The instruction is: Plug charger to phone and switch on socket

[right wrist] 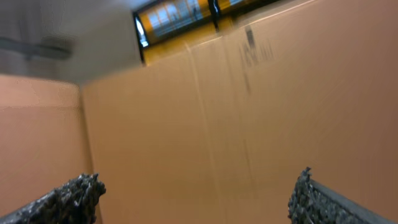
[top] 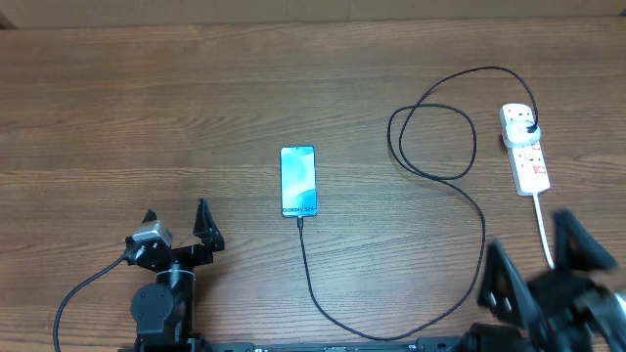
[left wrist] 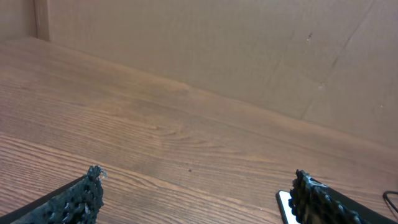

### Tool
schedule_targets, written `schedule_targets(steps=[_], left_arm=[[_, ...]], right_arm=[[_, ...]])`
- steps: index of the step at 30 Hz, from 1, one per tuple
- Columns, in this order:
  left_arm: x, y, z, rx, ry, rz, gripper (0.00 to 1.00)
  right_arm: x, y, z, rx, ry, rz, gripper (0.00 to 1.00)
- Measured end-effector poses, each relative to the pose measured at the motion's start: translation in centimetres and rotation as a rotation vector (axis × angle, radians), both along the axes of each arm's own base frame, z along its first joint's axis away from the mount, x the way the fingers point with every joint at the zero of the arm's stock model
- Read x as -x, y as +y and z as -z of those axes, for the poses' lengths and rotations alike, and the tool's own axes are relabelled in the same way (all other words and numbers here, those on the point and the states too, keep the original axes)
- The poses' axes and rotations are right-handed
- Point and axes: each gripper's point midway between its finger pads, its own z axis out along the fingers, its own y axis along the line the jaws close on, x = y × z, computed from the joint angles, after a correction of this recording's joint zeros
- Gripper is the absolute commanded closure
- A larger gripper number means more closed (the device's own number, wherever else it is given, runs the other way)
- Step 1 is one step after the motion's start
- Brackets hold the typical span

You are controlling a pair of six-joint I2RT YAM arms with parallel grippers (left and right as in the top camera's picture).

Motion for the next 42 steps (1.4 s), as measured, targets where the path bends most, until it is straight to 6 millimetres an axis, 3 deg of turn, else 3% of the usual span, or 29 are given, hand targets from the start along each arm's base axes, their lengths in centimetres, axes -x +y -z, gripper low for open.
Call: schedule_targets(steps=[7,13,16,21,27,31,42], left_arm=[[0.0,0.0,0.0,0.0,0.0,0.0,0.0],[0.0,0.0,0.0,0.0,0.0,0.0,0.0],[0.0,0.0,0.0,0.0,0.0,0.0,0.0],[0.0,0.0,0.0,0.0,0.0,0.0,0.0],[0.0,0.0,0.0,0.0,0.0,0.0,0.0],[0.0,0.0,0.0,0.0,0.0,0.0,0.0],[0.0,0.0,0.0,0.0,0.0,0.0,0.0]], right_arm=[[-5.6,-0.7,7.1,-0.026,0.04,-0.005,0.0],[-8.8,-1.5,14.2,-0.055,0.167,0.023,0.0],[-9.7,-2.1,16.8,-0.097,0.231,0.043,0.0],[-10.3,-3.7,18.2,-0.183,0.28,0.113,0.0],[-10.9,-4.8,22.1,-0.235,0.439,0.177,0.0],[-11.0,-4.9,23.5,-0.243,0.498,0.192,0.0],[-11.0,-5.1,23.6,-0.249,0.499,0.201,0.0]])
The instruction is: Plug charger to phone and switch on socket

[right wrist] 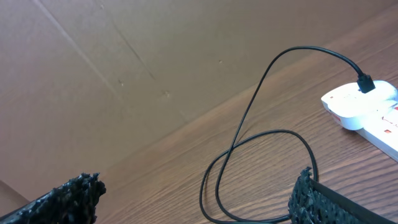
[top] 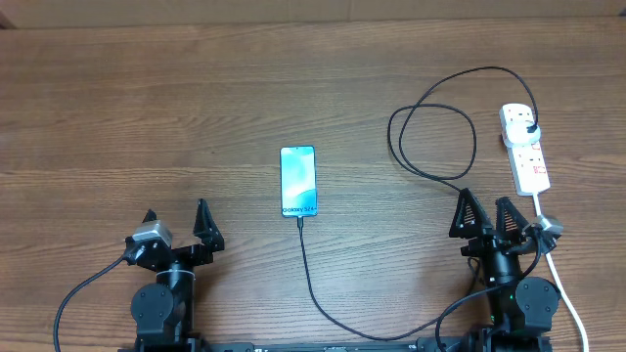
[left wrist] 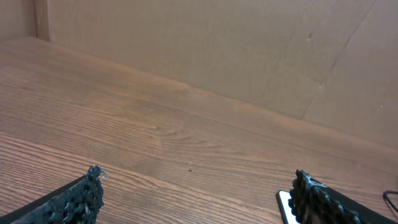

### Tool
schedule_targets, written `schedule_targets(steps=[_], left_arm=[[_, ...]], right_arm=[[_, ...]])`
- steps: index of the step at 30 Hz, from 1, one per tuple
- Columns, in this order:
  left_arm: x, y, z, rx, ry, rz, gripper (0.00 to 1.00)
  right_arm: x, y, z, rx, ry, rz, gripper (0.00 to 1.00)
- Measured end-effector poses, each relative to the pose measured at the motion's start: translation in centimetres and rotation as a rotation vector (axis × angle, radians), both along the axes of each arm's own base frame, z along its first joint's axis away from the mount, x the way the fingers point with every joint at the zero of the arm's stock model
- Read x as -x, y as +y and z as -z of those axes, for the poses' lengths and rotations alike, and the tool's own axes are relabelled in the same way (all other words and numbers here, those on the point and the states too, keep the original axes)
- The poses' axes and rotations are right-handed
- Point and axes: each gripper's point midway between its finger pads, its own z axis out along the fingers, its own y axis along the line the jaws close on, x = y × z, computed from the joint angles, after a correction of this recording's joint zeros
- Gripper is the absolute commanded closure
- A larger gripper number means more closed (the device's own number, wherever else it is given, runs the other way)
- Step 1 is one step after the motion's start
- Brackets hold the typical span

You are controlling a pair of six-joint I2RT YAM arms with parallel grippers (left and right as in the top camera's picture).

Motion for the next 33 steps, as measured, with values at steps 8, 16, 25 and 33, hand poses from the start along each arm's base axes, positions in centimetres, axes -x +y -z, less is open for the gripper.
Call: schedule_targets(steps=[8,16,25,33], left_arm=[[0.0,0.0,0.0,0.0,0.0,0.0,0.0],[0.0,0.0,0.0,0.0,0.0,0.0,0.0],[0.0,0.0,0.0,0.0,0.0,0.0,0.0],[0.0,0.0,0.0,0.0,0.0,0.0,0.0]], right_arm=[[0.0,-0.01,-0.01,-0.003,0.0,0.0,0.0],[-0.03,-0.55,0.21,0.062,0.007,0.031,0.0],[-0.05,-0.56,0.27,0.316,0.002,0.026,0.0],[-0.05,-0.55,0.27,0.367,0.0,0.024,0.0]])
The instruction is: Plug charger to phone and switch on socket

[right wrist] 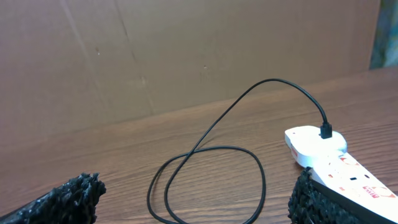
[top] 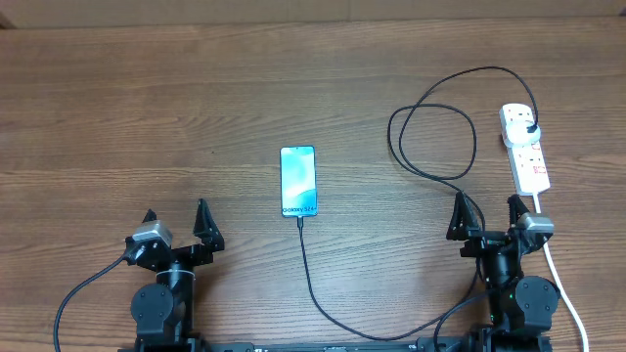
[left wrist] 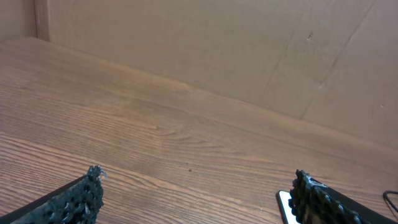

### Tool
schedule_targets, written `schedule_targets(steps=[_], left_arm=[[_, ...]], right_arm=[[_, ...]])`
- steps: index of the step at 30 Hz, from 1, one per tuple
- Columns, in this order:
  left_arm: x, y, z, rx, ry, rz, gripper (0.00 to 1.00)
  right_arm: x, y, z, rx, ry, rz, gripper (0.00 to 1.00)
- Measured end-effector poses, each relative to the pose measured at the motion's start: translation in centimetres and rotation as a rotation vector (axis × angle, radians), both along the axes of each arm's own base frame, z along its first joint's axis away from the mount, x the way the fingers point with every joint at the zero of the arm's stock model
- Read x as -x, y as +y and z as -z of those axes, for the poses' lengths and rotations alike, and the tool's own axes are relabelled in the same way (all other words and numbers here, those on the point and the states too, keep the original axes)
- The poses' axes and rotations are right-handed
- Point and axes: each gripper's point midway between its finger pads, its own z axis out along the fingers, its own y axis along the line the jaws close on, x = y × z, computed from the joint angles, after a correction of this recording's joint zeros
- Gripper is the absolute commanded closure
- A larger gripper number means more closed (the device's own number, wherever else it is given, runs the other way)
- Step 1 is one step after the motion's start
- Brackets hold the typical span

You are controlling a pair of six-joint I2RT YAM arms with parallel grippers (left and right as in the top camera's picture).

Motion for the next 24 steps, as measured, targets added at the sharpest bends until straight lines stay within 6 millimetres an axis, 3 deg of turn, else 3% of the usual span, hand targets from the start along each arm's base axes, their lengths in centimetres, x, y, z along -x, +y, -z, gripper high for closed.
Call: schedule_targets(steps=[24], left_arm=[[0.0,0.0,-0.01,-0.198,0.017,0.016,0.0]], right_arm=[[0.0,0.0,0.0,0.014,0.0,0.0,0.0]])
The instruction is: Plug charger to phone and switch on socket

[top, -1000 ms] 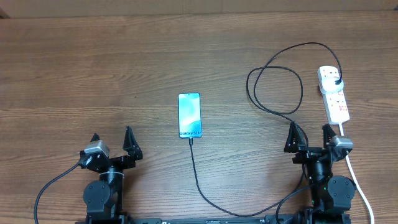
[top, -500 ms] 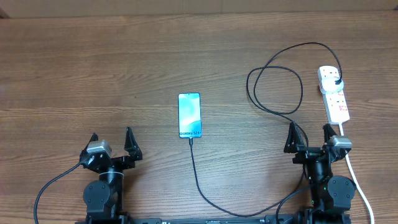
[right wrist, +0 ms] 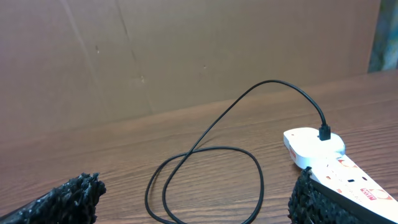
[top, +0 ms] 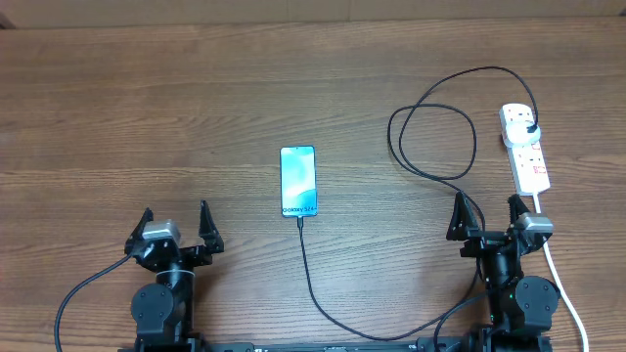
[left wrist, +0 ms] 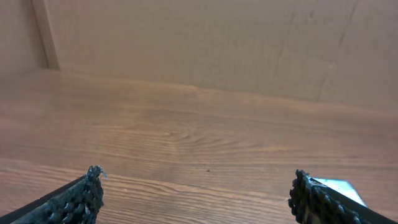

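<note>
A phone (top: 298, 181) with a lit blue screen lies face up mid-table, and the black charger cable (top: 315, 284) runs into its near end. The cable loops (top: 430, 137) across to a plug in the white socket strip (top: 523, 147) at the right. My left gripper (top: 175, 225) stands open at the near left, with a corner of the phone (left wrist: 339, 185) beside its right finger. My right gripper (top: 486, 217) stands open at the near right, facing the cable loop (right wrist: 205, 180) and the socket strip (right wrist: 323, 152). Neither gripper holds anything.
A brown cardboard wall (right wrist: 186, 50) backs the wooden table (top: 147, 108). The strip's white lead (top: 559, 284) runs down past the right arm's base.
My left gripper has turned slightly to the right, so the far wall now sits level in its view. The right gripper, phone, cable and strip are where they were.
At first my right arm was raised and blurred at the near right, its camera facing up at the wall. Then it stood low at the near right, angled, and later squared toward the strip. The left arm stayed still until its small turn now.
</note>
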### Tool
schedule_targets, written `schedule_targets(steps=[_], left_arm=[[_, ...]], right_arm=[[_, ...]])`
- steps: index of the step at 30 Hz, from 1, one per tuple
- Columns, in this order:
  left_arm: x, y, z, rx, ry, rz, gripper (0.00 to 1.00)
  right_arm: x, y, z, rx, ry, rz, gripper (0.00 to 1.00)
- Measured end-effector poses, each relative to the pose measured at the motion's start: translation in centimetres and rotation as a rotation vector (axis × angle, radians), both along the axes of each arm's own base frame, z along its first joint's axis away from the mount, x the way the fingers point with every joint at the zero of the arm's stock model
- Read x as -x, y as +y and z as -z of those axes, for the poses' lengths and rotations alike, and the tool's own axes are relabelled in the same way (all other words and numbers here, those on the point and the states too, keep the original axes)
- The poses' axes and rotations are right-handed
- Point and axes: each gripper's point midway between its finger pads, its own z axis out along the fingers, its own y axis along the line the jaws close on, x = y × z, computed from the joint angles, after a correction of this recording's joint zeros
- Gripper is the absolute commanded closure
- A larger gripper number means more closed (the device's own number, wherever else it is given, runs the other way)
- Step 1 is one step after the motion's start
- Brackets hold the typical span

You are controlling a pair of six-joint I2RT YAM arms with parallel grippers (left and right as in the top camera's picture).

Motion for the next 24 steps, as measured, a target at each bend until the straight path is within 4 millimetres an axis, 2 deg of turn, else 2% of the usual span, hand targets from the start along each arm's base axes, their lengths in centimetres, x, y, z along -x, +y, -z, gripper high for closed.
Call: schedule_targets(steps=[6,20,24], left_arm=[[0.0,-0.01,0.01,-0.081,0.008,0.007,0.01],[0.0,-0.01,0.01,-0.106,0.01,0.009,0.0],[0.0,0.0,0.01,-0.106,0.01,0.008,0.0]], right_arm=[[0.0,-0.01,0.0,0.0,0.0,0.0,0.0],[0.01,0.0,-0.06,0.0,-0.003,0.0,0.0],[0.01,0.83,-0.06,0.0,-0.003,-0.033,0.0]])
